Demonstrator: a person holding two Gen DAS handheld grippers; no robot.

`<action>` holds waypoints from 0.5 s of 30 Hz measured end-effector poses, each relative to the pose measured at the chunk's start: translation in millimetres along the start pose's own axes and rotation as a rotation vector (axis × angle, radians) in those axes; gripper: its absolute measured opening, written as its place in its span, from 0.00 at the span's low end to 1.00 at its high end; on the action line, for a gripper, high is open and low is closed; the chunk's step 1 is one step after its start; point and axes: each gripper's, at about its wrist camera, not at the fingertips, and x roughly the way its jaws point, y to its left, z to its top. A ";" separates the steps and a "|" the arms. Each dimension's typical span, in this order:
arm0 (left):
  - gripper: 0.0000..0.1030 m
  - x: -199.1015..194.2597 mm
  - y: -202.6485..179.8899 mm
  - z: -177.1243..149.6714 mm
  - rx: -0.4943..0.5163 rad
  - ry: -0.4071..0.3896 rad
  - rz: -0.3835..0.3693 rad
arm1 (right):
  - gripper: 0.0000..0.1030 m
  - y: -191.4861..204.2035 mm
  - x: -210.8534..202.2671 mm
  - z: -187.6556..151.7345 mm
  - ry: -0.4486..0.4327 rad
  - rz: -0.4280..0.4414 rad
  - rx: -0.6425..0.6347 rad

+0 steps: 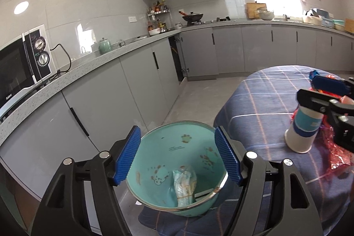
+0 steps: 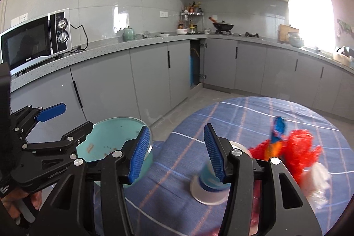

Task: Collect trash
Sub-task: 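Grasp the white paper cup with the left tool while the right tool grasps a clear plastic bag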

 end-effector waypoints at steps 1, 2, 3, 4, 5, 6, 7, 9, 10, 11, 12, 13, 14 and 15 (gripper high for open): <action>0.69 -1.8 -4.2 0.5 0.005 -0.004 -0.005 | 0.51 -5.4 -8.7 -2.0 -0.006 -0.014 -0.002; 0.69 -3.4 -8.2 0.4 0.009 -0.007 -0.010 | 0.52 -9.9 -15.0 -4.1 -0.009 -0.026 -0.003; 0.69 -4.8 -11.4 -0.1 0.012 -0.009 -0.017 | 0.52 -14.7 -21.6 -6.2 -0.012 -0.038 -0.003; 0.69 -6.1 -16.0 0.2 0.017 -0.011 -0.025 | 0.52 -22.4 -30.4 -9.3 -0.015 -0.059 0.000; 0.69 -6.8 -19.1 0.7 0.020 -0.012 -0.033 | 0.53 -27.3 -36.1 -12.1 -0.014 -0.074 0.003; 0.69 -7.9 -23.4 0.6 0.025 -0.013 -0.044 | 0.53 -33.0 -41.8 -15.0 -0.014 -0.090 0.008; 0.69 -9.5 -28.8 0.5 0.032 -0.016 -0.054 | 0.53 -42.1 -49.4 -18.6 -0.013 -0.113 0.018; 0.69 -10.0 -36.7 0.3 0.043 -0.016 -0.069 | 0.54 -55.6 -59.5 -24.7 -0.010 -0.146 0.033; 0.69 -10.3 -42.3 0.1 0.050 -0.016 -0.080 | 0.54 -61.7 -64.9 -28.0 -0.011 -0.163 0.040; 0.69 -10.8 -48.3 -0.2 0.056 -0.017 -0.092 | 0.54 -69.0 -70.8 -30.8 -0.010 -0.184 0.049; 0.69 -11.5 -54.3 -0.6 0.063 -0.019 -0.102 | 0.54 -74.5 -75.5 -33.6 -0.008 -0.198 0.057; 0.69 -11.8 -59.9 -0.1 0.070 -0.021 -0.110 | 0.55 -79.0 -80.0 -36.5 -0.007 -0.210 0.062; 0.70 -12.6 -67.4 0.2 0.079 -0.023 -0.121 | 0.55 -82.0 -83.0 -38.9 -0.005 -0.225 0.064; 0.70 -13.6 -74.2 0.4 0.086 -0.026 -0.132 | 0.56 -85.0 -85.5 -41.0 -0.003 -0.240 0.064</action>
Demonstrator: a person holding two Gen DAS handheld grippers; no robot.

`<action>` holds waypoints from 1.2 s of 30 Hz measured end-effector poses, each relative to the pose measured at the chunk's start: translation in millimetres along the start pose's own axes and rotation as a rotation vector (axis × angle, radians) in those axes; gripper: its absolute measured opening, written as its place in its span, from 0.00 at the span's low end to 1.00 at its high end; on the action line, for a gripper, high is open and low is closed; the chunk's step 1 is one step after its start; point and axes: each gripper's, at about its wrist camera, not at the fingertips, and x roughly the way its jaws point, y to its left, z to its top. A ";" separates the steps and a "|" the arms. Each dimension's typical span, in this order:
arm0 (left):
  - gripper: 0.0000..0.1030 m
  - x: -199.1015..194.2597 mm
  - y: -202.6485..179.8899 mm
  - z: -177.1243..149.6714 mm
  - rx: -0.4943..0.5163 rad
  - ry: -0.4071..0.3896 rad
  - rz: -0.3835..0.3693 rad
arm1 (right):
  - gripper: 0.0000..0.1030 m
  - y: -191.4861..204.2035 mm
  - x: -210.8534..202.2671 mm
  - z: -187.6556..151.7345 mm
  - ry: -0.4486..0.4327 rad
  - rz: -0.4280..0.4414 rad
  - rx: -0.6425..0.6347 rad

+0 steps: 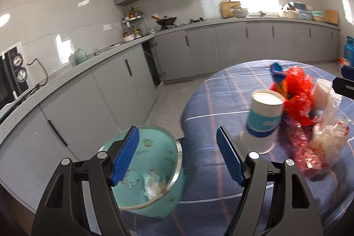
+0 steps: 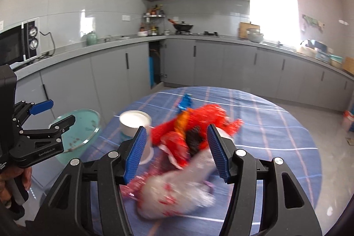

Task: Collect trash
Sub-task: 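Grasp the white paper cup with the left tool while the right tool grasps a clear plastic bag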

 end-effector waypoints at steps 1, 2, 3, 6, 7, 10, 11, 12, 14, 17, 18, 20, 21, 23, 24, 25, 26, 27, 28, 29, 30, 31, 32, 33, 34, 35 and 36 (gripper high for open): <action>0.70 0.8 -8.3 1.6 0.013 -0.004 -0.012 | 0.56 -4.3 -1.5 -2.3 0.004 -0.013 0.003; 0.71 1.4 -14.1 3.0 0.021 -0.007 -0.019 | 0.57 -6.6 -2.6 -5.0 0.007 -0.022 0.008; 0.77 1.9 -19.2 4.6 0.028 -0.013 -0.027 | 0.58 -10.9 -3.4 -7.0 0.011 -0.035 0.016; 0.82 3.6 -36.6 11.5 0.055 -0.043 -0.051 | 0.59 -22.1 -3.8 -11.5 0.017 -0.070 0.030; 0.83 5.4 -43.9 14.7 0.065 -0.049 -0.066 | 0.60 -27.2 -2.6 -13.0 0.023 -0.086 0.039; 0.89 12.4 -57.6 20.5 0.076 -0.055 -0.087 | 0.62 -40.4 3.1 -14.9 0.044 -0.118 0.069; 0.89 16.4 -63.7 22.2 0.081 -0.053 -0.098 | 0.62 -45.5 6.0 -16.7 0.054 -0.130 0.085; 0.89 18.9 -67.6 22.7 0.084 -0.050 -0.108 | 0.62 -48.2 8.2 -19.1 0.062 -0.135 0.096; 0.89 24.5 -75.4 24.1 0.090 -0.049 -0.129 | 0.62 -53.9 14.0 -22.5 0.075 -0.136 0.119; 0.92 35.5 -85.7 23.2 0.109 -0.047 -0.151 | 0.64 -61.5 19.8 -28.7 0.089 -0.128 0.150; 0.92 40.2 -88.0 22.9 0.113 -0.038 -0.155 | 0.64 -63.6 21.1 -30.6 0.092 -0.125 0.160; 0.92 50.0 -90.6 22.1 0.113 -0.017 -0.162 | 0.64 -67.6 20.6 -34.6 0.090 -0.114 0.174; 0.92 54.3 -91.4 21.5 0.113 -0.008 -0.164 | 0.64 -67.3 20.6 -34.8 0.089 -0.109 0.181; 0.91 61.5 -91.8 20.4 0.111 0.010 -0.181 | 0.65 -68.6 18.4 -34.9 0.082 -0.099 0.197; 0.82 64.5 -91.7 20.3 0.109 0.019 -0.193 | 0.66 -69.4 17.1 -34.5 0.078 -0.095 0.203; 0.65 67.9 -91.2 20.3 0.106 0.032 -0.214 | 0.68 -69.3 15.4 -34.2 0.075 -0.091 0.209; 0.57 70.3 -91.9 20.5 0.105 0.043 -0.229 | 0.70 -69.2 14.1 -34.4 0.073 -0.087 0.214; 0.54 73.3 -91.4 20.3 0.102 0.060 -0.248 | 0.71 -68.3 12.7 -34.7 0.071 -0.082 0.219; 0.54 73.3 -91.1 19.9 0.100 0.057 -0.250 | 0.71 -67.1 11.6 -34.5 0.072 -0.079 0.220; 0.53 72.3 -90.6 19.1 0.103 0.056 -0.252 | 0.71 -63.9 10.4 -35.6 0.077 -0.072 0.216; 0.53 71.5 -89.8 18.7 0.103 0.056 -0.254 | 0.71 -60.9 9.6 -36.2 0.081 -0.070 0.212; 0.53 69.3 -87.4 18.7 0.102 0.054 -0.249 | 0.71 -57.7 8.2 -38.1 0.087 -0.064 0.211; 0.53 66.9 -86.0 18.7 0.102 0.049 -0.243 | 0.71 -54.6 6.9 -39.9 0.094 -0.054 0.210; 0.53 63.3 -82.9 19.8 0.099 0.039 -0.237 | 0.71 -50.7 5.6 -42.3 0.100 -0.046 0.205; 0.53 55.9 -78.3 20.6 0.098 0.021 -0.228 | 0.71 -45.8 3.8 -43.8 0.104 -0.041 0.195; 0.53 49.7 -75.9 20.1 0.100 0.008 -0.219 | 0.71 -42.0 1.9 -44.8 0.105 -0.035 0.191; 0.53 42.5 -72.6 19.4 0.103 -0.007 -0.204 | 0.71 -37.7 1.0 -45.4 0.107 -0.026 0.185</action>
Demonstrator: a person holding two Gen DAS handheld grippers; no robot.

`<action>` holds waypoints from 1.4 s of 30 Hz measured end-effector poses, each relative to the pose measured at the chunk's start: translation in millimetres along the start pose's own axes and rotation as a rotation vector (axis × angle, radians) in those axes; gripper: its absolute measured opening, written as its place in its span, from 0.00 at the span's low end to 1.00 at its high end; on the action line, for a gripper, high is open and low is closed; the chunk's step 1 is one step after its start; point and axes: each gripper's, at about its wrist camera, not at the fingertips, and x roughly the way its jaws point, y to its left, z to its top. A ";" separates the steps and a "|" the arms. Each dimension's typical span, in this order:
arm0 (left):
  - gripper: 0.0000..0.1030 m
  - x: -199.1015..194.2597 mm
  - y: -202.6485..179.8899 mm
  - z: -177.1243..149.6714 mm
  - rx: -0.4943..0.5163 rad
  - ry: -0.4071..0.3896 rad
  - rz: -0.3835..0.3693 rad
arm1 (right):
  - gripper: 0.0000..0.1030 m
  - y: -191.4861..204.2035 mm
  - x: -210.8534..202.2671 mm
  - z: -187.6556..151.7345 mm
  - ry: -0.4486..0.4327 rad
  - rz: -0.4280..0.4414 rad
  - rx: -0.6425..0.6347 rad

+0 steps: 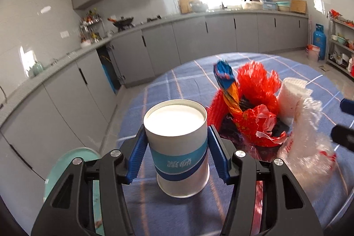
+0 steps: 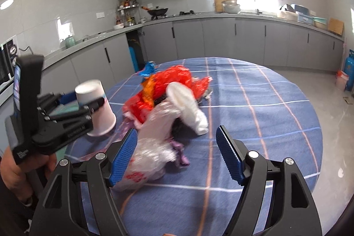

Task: Collect trash
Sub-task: 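Grasp the white paper cup with the left tool while the right tool grasps a clear plastic bag, then carry the paper cup with the left tool and the plastic bag with the right tool over the bin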

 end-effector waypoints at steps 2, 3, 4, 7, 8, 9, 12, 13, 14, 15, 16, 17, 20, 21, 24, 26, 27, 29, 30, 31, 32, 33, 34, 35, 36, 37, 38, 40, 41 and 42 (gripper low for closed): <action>0.53 -14.9 2.6 -4.0 0.008 -0.016 0.037 | 0.71 7.8 0.2 -2.3 0.005 0.009 -0.016; 0.53 -22.1 5.1 -7.0 0.004 -0.018 0.052 | 0.71 11.7 0.9 -3.8 0.007 0.010 -0.023; 0.53 -29.3 7.5 -11.1 -0.008 -0.018 0.064 | 0.71 16.1 3.0 -6.3 0.015 0.019 -0.028; 0.53 -48.4 11.7 -26.3 -0.025 -0.011 0.087 | 0.71 24.5 11.7 -13.8 0.038 0.033 -0.043; 0.53 -53.0 12.9 -32.0 -0.028 -0.008 0.090 | 0.71 26.4 14.2 -15.5 0.046 0.041 -0.041; 0.53 -54.9 13.1 -37.0 -0.022 0.001 0.092 | 0.71 28.4 16.8 -17.9 0.055 0.046 -0.039; 0.53 -55.1 20.5 -44.5 -0.055 0.025 0.088 | 0.67 31.2 21.4 -20.6 0.092 0.090 -0.021; 0.53 -55.4 23.0 -45.4 -0.072 0.028 0.084 | 0.62 32.1 20.9 -20.2 0.095 0.103 -0.021; 0.53 -56.6 24.6 -45.4 -0.083 0.025 0.086 | 0.50 32.8 21.1 -19.2 0.105 0.117 -0.020; 0.53 -57.6 24.5 -45.1 -0.084 0.021 0.084 | 0.41 32.9 22.0 -18.6 0.120 0.132 -0.017; 0.53 -59.1 25.1 -45.6 -0.085 0.017 0.082 | 0.38 33.3 22.3 -17.6 0.128 0.142 -0.014; 0.53 -61.1 27.7 -45.2 -0.088 0.010 0.082 | 0.33 34.8 21.4 -17.1 0.129 0.148 -0.016; 0.53 -66.6 29.6 -41.5 -0.093 -0.007 0.086 | 0.23 42.4 13.9 -16.2 0.114 0.157 -0.047; 0.53 -68.0 31.1 -40.5 -0.096 -0.010 0.089 | 0.21 44.3 10.9 -15.5 0.105 0.156 -0.059; 0.53 -74.5 37.6 -36.3 -0.107 -0.025 0.100 | 0.18 50.3 -0.8 -8.9 0.063 0.148 -0.091; 0.53 -78.6 42.3 -33.9 -0.112 -0.033 0.106 | 0.18 50.9 -9.0 -2.7 0.031 0.140 -0.108; 0.53 -80.3 44.7 -32.7 -0.118 -0.038 0.109 | 0.18 51.3 -11.2 -1.0 0.021 0.136 -0.113; 0.53 -81.3 49.5 -30.5 -0.125 -0.043 0.113 | 0.18 50.9 -17.3 4.7 -0.005 0.128 -0.122; 0.53 -82.3 51.3 -29.2 -0.129 -0.046 0.114 | 0.18 50.9 -19.9 7.9 -0.019 0.122 -0.127; 0.53 -83.1 51.9 -28.7 -0.130 -0.048 0.115 | 0.18 49.8 -20.7 11.1 -0.029 0.118 -0.129; 0.53 -84.3 53.2 -27.8 -0.132 -0.050 0.114 | 0.17 48.0 -21.5 14.8 -0.041 0.114 -0.131; 0.53 -85.5 54.8 -26.8 -0.132 -0.053 0.114 | 0.17 47.7 -21.7 18.1 -0.048 0.115 -0.129; 0.53 -87.1 56.1 -25.9 -0.132 -0.058 0.118 | 0.18 48.2 -21.2 21.6 -0.057 0.116 -0.130; 0.53 -88.1 56.3 -25.0 -0.132 -0.059 0.119 | 0.18 47.2 -20.3 23.9 -0.065 0.118 -0.131; 0.53 -89.2 57.1 -24.2 -0.132 -0.061 0.120 | 0.18 48.3 -19.1 27.0 -0.079 0.120 -0.134; 0.53 -90.0 57.5 -23.8 -0.132 -0.063 0.123 | 0.18 49.4 -17.2 29.4 -0.088 0.122 -0.137; 0.53 -92.1 58.9 -23.1 -0.134 -0.068 0.129 | 0.18 50.5 -14.8 31.3 -0.092 0.126 -0.137; 0.53 -94.8 61.8 -21.5 -0.139 -0.073 0.135 | 0.18 54.0 -8.8 34.7 -0.102 0.137 -0.137; 0.53 -95.9 63.8 -20.3 -0.142 -0.075 0.142 | 0.18 56.3 -7.3 36.7 -0.107 0.141 -0.140; 0.53 -96.7 65.8 -19.6 -0.145 -0.076 0.150 | 0.18 58.7 -5.3 38.2 -0.111 0.147 -0.143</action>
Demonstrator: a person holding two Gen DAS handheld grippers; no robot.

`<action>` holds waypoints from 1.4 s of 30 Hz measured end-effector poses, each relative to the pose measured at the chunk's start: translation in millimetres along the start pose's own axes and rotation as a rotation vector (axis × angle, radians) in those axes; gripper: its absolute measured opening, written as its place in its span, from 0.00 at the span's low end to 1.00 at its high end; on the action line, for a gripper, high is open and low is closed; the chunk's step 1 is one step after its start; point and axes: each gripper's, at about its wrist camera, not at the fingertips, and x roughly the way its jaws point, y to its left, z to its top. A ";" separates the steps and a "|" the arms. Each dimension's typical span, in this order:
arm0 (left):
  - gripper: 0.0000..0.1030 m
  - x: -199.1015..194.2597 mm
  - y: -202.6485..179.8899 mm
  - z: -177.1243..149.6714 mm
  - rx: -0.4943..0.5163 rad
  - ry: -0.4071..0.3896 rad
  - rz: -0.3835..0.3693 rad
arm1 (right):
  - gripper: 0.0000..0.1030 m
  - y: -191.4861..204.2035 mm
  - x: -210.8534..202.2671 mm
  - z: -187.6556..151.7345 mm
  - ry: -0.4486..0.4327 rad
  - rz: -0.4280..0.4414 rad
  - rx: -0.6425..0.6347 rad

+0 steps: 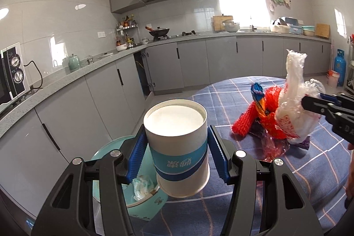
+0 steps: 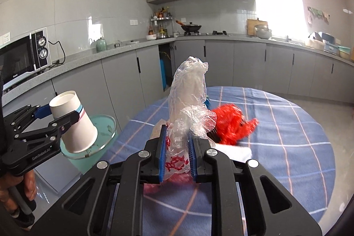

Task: Collect trash
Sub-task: 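Carry the paper cup with the left tool and the plastic bag with the right tool over the bin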

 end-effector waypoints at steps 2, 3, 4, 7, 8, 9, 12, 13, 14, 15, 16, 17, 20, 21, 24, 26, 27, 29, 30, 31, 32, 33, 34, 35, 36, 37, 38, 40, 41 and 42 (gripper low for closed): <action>0.53 0.1 4.1 2.0 -0.003 0.000 0.021 | 0.18 4.6 5.7 2.4 -0.009 0.009 -0.006; 0.53 0.6 6.8 3.0 -0.008 0.000 0.032 | 0.18 6.8 8.3 3.8 -0.012 0.015 -0.008; 0.53 0.9 9.0 3.6 -0.012 0.001 0.039 | 0.18 9.1 10.4 5.0 -0.015 0.020 -0.010; 0.53 3.2 18.3 6.2 -0.020 0.000 0.079 | 0.18 16.1 17.8 9.3 -0.020 0.034 -0.022; 0.53 3.7 22.7 7.2 -0.024 -0.001 0.088 | 0.18 19.2 21.5 10.9 -0.021 0.042 -0.027; 0.53 4.0 25.7 7.9 -0.027 -0.001 0.093 | 0.18 21.9 24.3 12.3 -0.021 0.047 -0.031; 0.53 4.4 35.9 9.8 -0.031 -0.005 0.120 | 0.18 29.3 33.4 16.5 -0.019 0.062 -0.041; 0.53 4.8 39.2 10.2 -0.032 -0.007 0.131 | 0.18 32.5 36.9 17.9 -0.019 0.068 -0.044; 0.53 4.7 41.8 9.9 -0.032 -0.008 0.138 | 0.18 35.0 38.7 18.8 -0.018 0.073 -0.046; 0.53 5.3 45.1 10.3 -0.035 -0.009 0.146 | 0.18 38.6 41.1 19.9 -0.018 0.078 -0.050; 0.53 6.4 48.5 10.4 -0.039 -0.009 0.154 | 0.18 41.5 43.1 20.7 -0.018 0.082 -0.054; 0.53 7.4 52.8 10.0 -0.043 -0.006 0.164 | 0.18 45.3 45.6 21.7 -0.018 0.088 -0.059; 0.53 8.7 61.7 8.5 -0.050 -0.003 0.181 | 0.18 55.0 52.7 24.0 -0.015 0.106 -0.071; 0.53 8.1 65.6 8.0 -0.056 -0.002 0.185 | 0.18 58.9 55.4 24.9 -0.014 0.111 -0.074; 0.53 7.2 71.2 7.2 -0.058 0.001 0.196 | 0.18 69.4 64.3 26.9 -0.008 0.125 -0.082; 0.53 6.2 74.5 5.2 -0.059 0.004 0.204 | 0.18 75.7 69.3 27.0 -0.005 0.137 -0.090; 0.53 6.5 76.9 4.5 -0.061 0.006 0.208 | 0.18 78.3 71.2 26.9 -0.003 0.142 -0.095; 0.53 7.5 83.2 3.2 -0.067 0.011 0.220 | 0.18 85.3 75.1 27.5 -0.001 0.152 -0.101; 0.53 7.7 85.8 3.2 -0.070 0.013 0.225 | 0.18 88.0 76.8 27.8 0.000 0.158 -0.103; 0.53 8.2 89.0 2.5 -0.075 0.015 0.233 | 0.18 90.1 78.2 28.1 0.002 0.162 -0.105; 0.53 8.5 90.8 2.5 -0.076 0.016 0.239 | 0.18 93.3 80.2 28.5 0.003 0.167 -0.109; 0.53 8.7 92.9 2.5 -0.075 0.016 0.249 | 0.18 95.5 81.5 28.9 0.005 0.170 -0.111; 0.53 8.9 94.6 2.1 -0.074 0.017 0.257 | 0.18 98.2 83.7 29.5 0.007 0.175 -0.114; 0.53 9.3 97.8 1.8 -0.075 0.018 0.266 | 0.18 99.7 85.6 29.8 0.008 0.179 -0.115; 0.53 10.0 100.8 1.6 -0.077 0.020 0.273 | 0.18 101.7 87.6 30.4 0.010 0.183 -0.117; 0.53 11.0 103.2 1.5 -0.078 0.022 0.279 | 0.18 103.7 89.4 31.0 0.011 0.186 -0.117; 0.53 11.9 106.6 1.1 -0.080 0.024 0.288 | 0.18 106.2 91.8 31.8 0.014 0.190 -0.119; 0.53 15.5 114.4 -0.6 -0.081 0.032 0.309 | 0.18 112.1 96.5 32.8 0.017 0.194 -0.129; 0.53 16.7 116.1 -1.6 -0.081 0.036 0.316 | 0.18 114.9 98.4 32.8 0.020 0.197 -0.134; 0.53 17.4 117.4 -1.9 -0.083 0.040 0.320 | 0.18 117.0 100.3 32.8 0.022 0.197 -0.138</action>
